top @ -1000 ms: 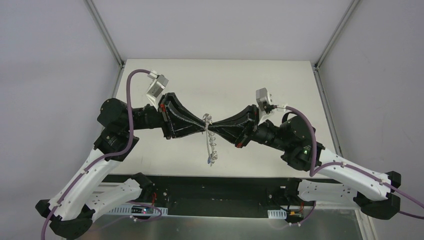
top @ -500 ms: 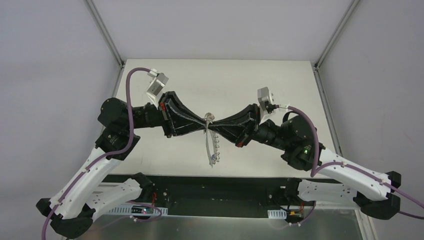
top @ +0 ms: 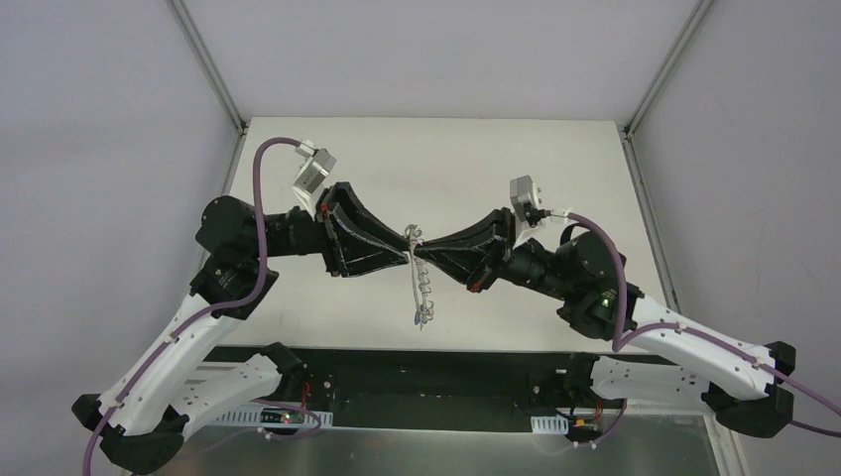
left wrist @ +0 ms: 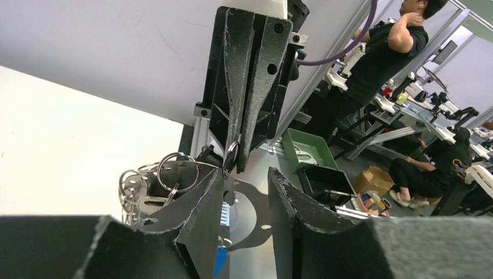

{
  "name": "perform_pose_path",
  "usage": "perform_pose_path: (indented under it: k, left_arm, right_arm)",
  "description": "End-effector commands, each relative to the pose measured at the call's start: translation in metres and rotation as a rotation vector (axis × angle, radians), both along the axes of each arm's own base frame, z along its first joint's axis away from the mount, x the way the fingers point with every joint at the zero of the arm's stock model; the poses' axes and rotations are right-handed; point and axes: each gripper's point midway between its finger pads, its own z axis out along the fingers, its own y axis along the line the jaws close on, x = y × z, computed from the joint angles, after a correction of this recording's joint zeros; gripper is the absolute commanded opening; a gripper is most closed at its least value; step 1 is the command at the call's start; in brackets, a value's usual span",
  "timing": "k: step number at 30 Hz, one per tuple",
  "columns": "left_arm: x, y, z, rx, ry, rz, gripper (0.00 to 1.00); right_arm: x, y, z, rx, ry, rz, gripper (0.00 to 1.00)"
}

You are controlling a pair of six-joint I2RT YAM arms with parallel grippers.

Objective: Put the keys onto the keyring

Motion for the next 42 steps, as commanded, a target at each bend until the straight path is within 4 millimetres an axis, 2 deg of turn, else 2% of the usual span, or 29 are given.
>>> perform_pose_path:
  k: [1,13,33,37,42]
  left_arm:
    - [-0.016,0.006,0.020,-0.070,-0.081,-0.040,0.34]
    - [-0.023,0.009,0.018,-0.064,-0.088,-0.054,0.34]
    - [-0.021,0.008,0.012,-0.046,-0.066,-0.052,0.34]
    - [-0.021,0.008,0.011,-0.042,-0.059,-0.059,0.34]
    - [-0.023,0.008,0.010,-0.033,-0.055,-0.068,0.34]
  right_arm:
    - [0.007,0.011,-0.044,-0.126,0.041,-0.012,0.00]
    - [0.002,0.000,-0.046,-0.173,0.045,-0.003,0.00]
    - [-0.008,-0.016,-0.017,-0.129,-0.021,0.007,0.00]
    - [-0.011,-0.016,-0.008,-0.179,-0.038,0.024,0.00]
    - [-0.014,-0.018,-0.007,-0.286,-0.026,0.042,0.00]
